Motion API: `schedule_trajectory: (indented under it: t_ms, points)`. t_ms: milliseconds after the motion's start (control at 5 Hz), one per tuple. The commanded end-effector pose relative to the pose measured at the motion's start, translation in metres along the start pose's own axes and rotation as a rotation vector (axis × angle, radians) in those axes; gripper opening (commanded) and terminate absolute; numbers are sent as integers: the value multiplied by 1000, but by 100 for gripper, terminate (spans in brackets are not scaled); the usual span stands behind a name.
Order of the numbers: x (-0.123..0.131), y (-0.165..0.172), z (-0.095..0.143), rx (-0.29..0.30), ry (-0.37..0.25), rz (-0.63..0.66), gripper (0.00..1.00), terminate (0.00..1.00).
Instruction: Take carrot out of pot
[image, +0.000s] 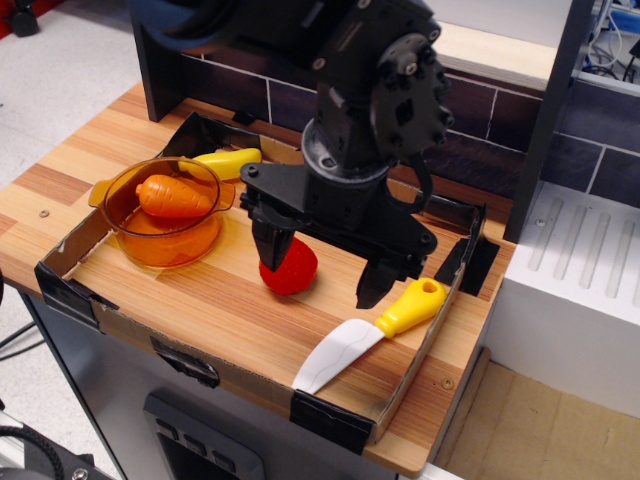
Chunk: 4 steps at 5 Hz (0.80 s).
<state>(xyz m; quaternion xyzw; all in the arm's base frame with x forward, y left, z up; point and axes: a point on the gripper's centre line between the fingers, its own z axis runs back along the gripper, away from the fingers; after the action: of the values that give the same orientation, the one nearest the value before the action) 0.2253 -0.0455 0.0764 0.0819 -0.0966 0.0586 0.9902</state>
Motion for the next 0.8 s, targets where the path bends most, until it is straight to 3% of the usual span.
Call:
schedule_trajectory:
  t_ms: [0, 200, 400, 600]
  points:
    - [0, 0, 0, 0, 0, 0, 100, 0]
    - [6, 31, 19, 6, -101, -147, 100, 0]
    - [16, 63, 27, 33, -102, -289, 100, 0]
    - [30, 87, 28, -17, -34, -495, 100, 0]
